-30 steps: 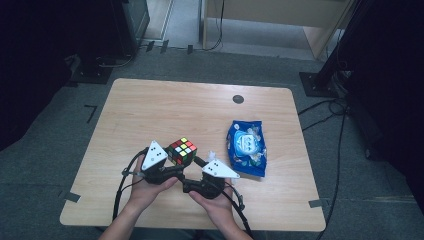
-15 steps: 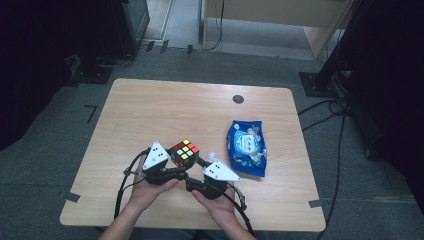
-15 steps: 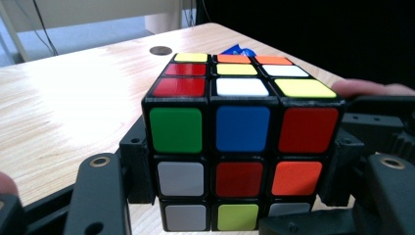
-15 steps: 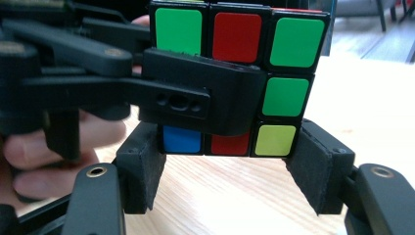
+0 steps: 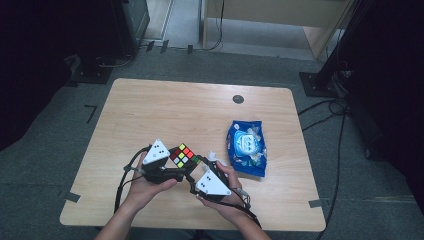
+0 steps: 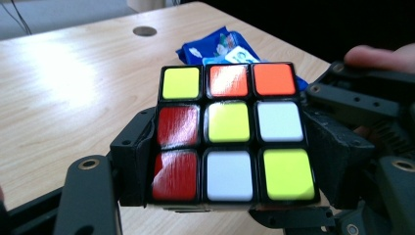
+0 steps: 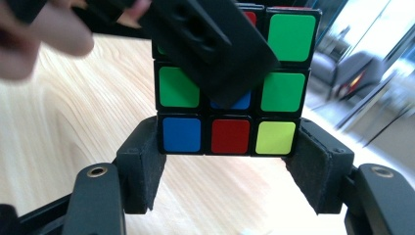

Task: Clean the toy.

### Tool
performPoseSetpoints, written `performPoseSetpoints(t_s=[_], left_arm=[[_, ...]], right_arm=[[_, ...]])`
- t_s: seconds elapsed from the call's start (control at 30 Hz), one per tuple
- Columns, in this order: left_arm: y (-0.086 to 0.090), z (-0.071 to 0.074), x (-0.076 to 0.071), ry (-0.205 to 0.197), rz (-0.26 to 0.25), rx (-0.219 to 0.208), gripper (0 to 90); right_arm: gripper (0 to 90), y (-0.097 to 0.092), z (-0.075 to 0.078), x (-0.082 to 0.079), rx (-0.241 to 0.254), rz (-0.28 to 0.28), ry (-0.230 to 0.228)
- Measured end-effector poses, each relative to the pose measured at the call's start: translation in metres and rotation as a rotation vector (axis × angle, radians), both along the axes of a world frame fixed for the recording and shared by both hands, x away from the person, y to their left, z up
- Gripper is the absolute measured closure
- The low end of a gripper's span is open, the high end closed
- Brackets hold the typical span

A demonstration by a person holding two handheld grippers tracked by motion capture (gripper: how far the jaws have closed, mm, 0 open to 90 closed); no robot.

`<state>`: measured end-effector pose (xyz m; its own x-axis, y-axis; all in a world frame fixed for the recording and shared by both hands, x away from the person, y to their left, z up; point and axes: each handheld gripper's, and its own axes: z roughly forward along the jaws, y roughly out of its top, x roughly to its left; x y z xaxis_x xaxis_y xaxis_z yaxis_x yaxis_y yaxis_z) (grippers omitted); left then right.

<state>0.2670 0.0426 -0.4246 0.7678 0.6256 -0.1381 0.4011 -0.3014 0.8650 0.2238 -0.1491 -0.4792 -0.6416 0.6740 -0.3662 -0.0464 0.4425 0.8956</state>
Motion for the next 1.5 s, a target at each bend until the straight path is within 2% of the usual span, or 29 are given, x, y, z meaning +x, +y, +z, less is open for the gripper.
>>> performPoseSetpoints(t_s=[0.1, 0.17, 0.23, 0.3, 0.33, 0.4, 0.43, 0.5, 0.53, 0.6, 0.67, 0.77, 0.83, 0.93, 1.07, 1.1, 1.2, 1.3, 1.4, 1.5], left_arm=[[-0.001, -0.003, 0.002, 0.029, -0.009, 0.02, 30.3], [0.0, -0.004, 0.003, 0.043, -0.02, 0.011, 32.0], [0.001, -0.004, 0.003, 0.04, -0.022, 0.004, 33.9], [0.001, -0.004, 0.002, 0.018, -0.011, 0.007, 34.1], [0.001, -0.004, 0.002, 0.0, 0.001, 0.015, 34.2], [0.005, -0.003, 0.002, -0.011, 0.015, 0.006, 34.3], [0.007, -0.001, 0.002, -0.02, 0.035, -0.002, 34.2], [0.013, 0.0, 0.004, -0.035, 0.053, -0.008, 34.3], [0.016, 0.001, 0.004, -0.04, 0.064, -0.017, 34.3], [0.022, 0.003, 0.005, -0.052, 0.081, -0.032, 34.3], [0.025, 0.004, 0.005, -0.069, 0.086, -0.043, 34.3], [0.028, 0.004, 0.004, -0.11, 0.073, -0.044, 34.2], [0.028, 0.003, 0.002, -0.158, 0.069, -0.031, 34.3], [0.029, 0.002, 0.002, -0.168, 0.074, -0.044, 34.3], [0.031, 0.0, 0.002, -0.171, 0.073, -0.05, 34.3], [0.031, 0.0, 0.002, -0.171, 0.069, -0.054, 34.2], [0.03, -0.002, 0.001, -0.177, 0.044, -0.065, 34.2], [0.026, -0.004, 0.0, -0.179, 0.018, -0.074, 34.3], [0.024, -0.006, 0.001, -0.163, 0.003, -0.077, 34.3], [0.021, -0.01, 0.001, -0.165, -0.004, -0.065, 34.3]], right_arm=[[35.4, 0.003, 0.001, -0.004, -0.093, -0.001, -0.076], [35.3, 0.003, -0.001, -0.003, -0.113, 0.007, -0.084], [35.2, 0.002, -0.003, -0.002, -0.107, 0.013, -0.074], [34.9, 0.0, -0.003, 0.0, -0.096, 0.022, -0.067], [33.4, -0.001, -0.002, 0.0, -0.082, 0.022, -0.056], [28.7, -0.005, 0.0, 0.002, -0.064, 0.026, -0.041], [26.7, -0.008, 0.001, 0.003, -0.055, 0.026, -0.022], [29.8, -0.017, 0.0, 0.007, -0.041, 0.008, 0.019], [31.3, -0.022, 0.0, 0.01, -0.03, -0.01, 0.053], [36.6, -0.033, -0.003, 0.018, 0.011, -0.071, 0.155], [39.0, -0.042, -0.007, 0.026, 0.044, -0.127, 0.275], [47.0, -0.048, -0.015, 0.035, 0.032, -0.204, 0.441], [50.9, -0.05, -0.022, 0.04, 0.036, -0.249, 0.506], [55.7, -0.049, -0.031, 0.042, 0.04, -0.292, 0.566], [68.5, -0.05, -0.037, 0.043, 0.043, -0.317, 0.6], [74.6, -0.051, -0.038, 0.043, 0.057, -0.312, 0.605], [85.0, -0.054, -0.038, 0.044, 0.064, -0.3, 0.617], [87.7, -0.056, -0.037, 0.044, 0.072, -0.287, 0.631], [88.3, -0.056, -0.029, 0.041, 0.103, -0.276, 0.605], [88.4, -0.056, -0.012, 0.036, 0.159, -0.255, 0.564]])
